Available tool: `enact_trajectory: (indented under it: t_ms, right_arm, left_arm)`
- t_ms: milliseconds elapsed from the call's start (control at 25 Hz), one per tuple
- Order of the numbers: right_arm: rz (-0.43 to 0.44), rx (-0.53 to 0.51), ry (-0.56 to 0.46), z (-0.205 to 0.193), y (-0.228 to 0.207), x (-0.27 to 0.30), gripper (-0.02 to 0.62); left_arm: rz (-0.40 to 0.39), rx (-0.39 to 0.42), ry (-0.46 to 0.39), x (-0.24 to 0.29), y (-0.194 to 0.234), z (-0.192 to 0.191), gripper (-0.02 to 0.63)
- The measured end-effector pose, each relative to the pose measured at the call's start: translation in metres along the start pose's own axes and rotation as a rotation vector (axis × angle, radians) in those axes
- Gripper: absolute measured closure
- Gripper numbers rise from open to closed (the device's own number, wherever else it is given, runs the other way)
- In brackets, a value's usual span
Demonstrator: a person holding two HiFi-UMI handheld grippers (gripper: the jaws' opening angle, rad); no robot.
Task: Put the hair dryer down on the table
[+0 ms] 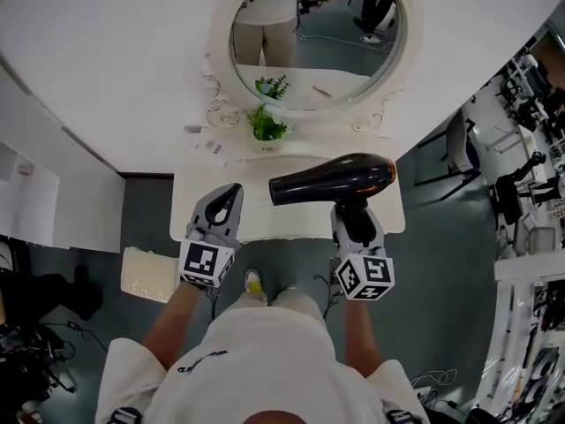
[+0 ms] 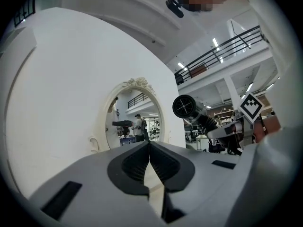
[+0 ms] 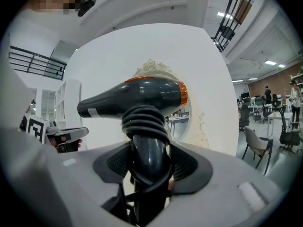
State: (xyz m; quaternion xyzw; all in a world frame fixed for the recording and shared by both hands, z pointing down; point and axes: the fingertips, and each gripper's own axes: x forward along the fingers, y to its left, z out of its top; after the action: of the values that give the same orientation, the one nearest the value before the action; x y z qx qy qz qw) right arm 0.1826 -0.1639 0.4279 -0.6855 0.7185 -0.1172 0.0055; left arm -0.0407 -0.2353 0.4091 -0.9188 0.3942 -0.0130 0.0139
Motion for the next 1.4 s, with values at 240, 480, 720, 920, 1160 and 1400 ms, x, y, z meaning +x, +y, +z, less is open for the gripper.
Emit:
enact_trajectory:
  t_ms: [240, 480, 720, 920, 1160, 1400]
  right_arm:
    - [0.024, -0.012, 0.029, -0.004, -0.023, 0.034, 0.351]
    - [0.026, 0.009, 0.061, -0.012, -0.037, 0.055, 0.351]
    - [0.011, 0.008, 0.115, -0.031, -0.050, 0.066, 0.351]
    - [0.006, 0.027, 0.149, -0.053, -0.054, 0.075, 0.351]
    - [-0.003, 0.037, 0.180, -0.076, -0.055, 0.085, 0.351]
    - [-0.032, 0.053, 0.189, -0.095, -0.061, 0.091, 0.351]
  left_arm:
    - [0.004, 0.015, 0.030, 0.042, 0.001, -0.011, 0.595]
    - [0.003, 0.000, 0.043, 0.066, 0.000, -0.020, 0.595]
    - [0.030, -0.021, 0.042, 0.075, 0.005, -0.038, 0.595]
    - [0.034, -0.030, 0.070, 0.082, 0.004, -0.061, 0.595]
    - [0.016, -0.035, 0.069, 0.090, -0.003, -0.071, 0.595]
    - [0.029, -0.075, 0.066, 0.094, 0.001, -0.094, 0.595]
